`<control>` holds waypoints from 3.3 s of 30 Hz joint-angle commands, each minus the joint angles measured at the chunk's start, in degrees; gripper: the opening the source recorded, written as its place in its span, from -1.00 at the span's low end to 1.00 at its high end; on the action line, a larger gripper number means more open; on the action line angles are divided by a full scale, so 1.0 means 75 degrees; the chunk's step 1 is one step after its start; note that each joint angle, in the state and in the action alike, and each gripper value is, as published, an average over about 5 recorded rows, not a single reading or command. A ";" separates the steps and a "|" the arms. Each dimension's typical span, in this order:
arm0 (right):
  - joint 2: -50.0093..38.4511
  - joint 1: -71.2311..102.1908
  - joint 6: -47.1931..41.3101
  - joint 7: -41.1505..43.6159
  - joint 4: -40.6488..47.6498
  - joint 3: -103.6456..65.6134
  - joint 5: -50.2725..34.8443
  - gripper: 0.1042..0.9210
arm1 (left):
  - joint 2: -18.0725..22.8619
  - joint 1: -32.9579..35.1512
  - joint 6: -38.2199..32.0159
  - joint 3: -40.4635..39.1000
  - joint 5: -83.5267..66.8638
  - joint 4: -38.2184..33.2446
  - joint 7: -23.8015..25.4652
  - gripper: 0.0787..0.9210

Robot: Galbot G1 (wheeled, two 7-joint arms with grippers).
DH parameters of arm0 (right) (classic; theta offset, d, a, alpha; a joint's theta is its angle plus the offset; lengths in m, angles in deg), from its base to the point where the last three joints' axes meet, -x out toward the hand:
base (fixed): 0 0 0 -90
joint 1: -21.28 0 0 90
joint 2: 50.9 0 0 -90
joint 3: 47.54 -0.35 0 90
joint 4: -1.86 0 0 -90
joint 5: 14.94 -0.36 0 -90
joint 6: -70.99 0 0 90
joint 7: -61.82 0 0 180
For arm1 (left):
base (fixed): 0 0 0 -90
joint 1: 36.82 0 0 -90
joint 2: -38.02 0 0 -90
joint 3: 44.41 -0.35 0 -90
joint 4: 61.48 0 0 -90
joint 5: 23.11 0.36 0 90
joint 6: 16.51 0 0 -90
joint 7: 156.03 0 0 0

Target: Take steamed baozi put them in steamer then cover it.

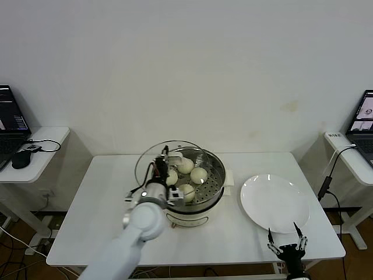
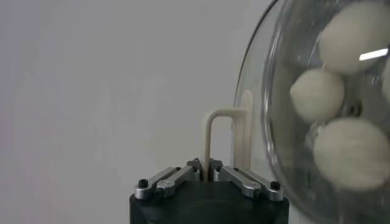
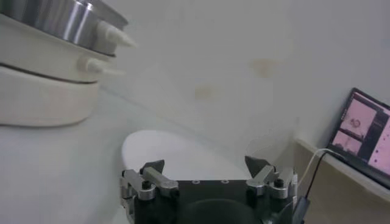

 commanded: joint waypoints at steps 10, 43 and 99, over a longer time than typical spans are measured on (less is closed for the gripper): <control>-0.0018 -0.0019 0.0109 -0.0064 0.0267 0.0084 0.0242 0.76 | 0.1544 -0.0164 0.0023 -0.0429 0.1464 0.1106 0.0210 -0.83; -0.0055 0.0064 0.0198 -0.0026 0.0369 0.0158 0.0292 0.76 | 0.1538 0.0382 -0.0247 -0.0030 0.1486 0.0854 -0.0048 -0.73; -0.1905 0.1722 -0.1273 0.0443 -0.1756 0.1752 -0.3642 0.76 | 0.0755 0.8338 -0.6491 0.4599 -1.1276 -0.1282 -0.3947 0.77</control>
